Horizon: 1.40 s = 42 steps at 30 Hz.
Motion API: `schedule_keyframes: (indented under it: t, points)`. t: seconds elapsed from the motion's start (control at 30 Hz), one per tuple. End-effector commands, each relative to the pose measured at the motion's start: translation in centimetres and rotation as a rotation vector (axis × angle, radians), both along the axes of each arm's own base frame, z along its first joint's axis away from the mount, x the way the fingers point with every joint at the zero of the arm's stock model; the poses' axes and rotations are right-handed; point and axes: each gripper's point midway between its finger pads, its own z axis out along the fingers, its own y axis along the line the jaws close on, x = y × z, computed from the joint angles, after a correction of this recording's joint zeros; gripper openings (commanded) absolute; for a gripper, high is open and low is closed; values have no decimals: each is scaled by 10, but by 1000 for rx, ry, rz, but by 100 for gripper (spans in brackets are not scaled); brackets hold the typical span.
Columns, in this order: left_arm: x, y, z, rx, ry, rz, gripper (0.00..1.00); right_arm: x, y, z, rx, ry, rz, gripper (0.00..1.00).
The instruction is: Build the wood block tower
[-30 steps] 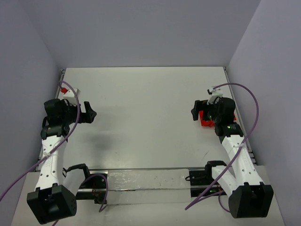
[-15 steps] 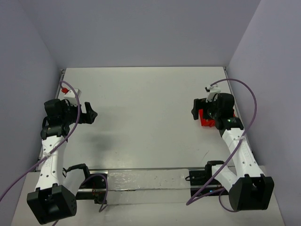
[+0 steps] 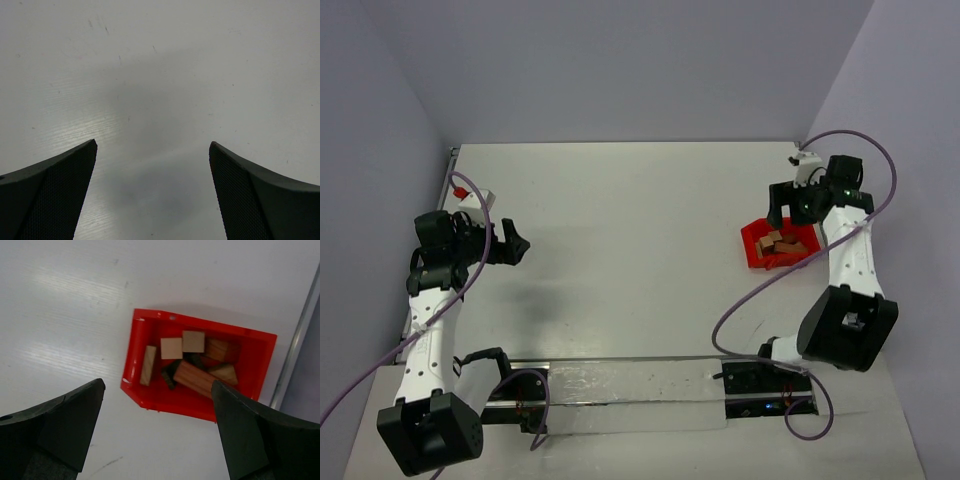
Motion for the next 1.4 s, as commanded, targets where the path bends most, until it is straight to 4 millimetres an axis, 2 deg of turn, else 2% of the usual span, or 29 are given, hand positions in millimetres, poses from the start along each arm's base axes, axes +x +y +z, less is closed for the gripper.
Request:
schedule_keyframes:
  t: [0.0,0.1,0.2,0.23,0.27,0.5,0.7,0.93,1.37]
  points:
    - [1,-5,19,2,-61,-46,99,-15,-35,-3,-31,118,4,92]
    - [0,-6,20,0,-62,-52,99,-14,-63,-5,-78,151,-61,90]
    - [-1,-6,21,-1,-64,-53,99,-13,-81,-7,-101,169,-99,89]
    - [-1,-7,22,-2,-68,-55,99,-13,-90,-14,-109,196,-101,88]
    - [-1,-7,21,-2,-67,-54,99,-14,-94,-12,-111,200,-111,89]
    - [0,-9,15,-14,-32,-70,99,-9,-129,-39,-75,301,-92,85]
    - [-1,-6,20,3,-59,-54,99,0,-133,-55,-36,341,-56,80]
    - [1,-4,19,6,-52,-43,99,5,-132,-78,10,381,-44,71]
    - [1,-2,20,15,-60,-33,99,19,-118,-124,75,426,-72,40]
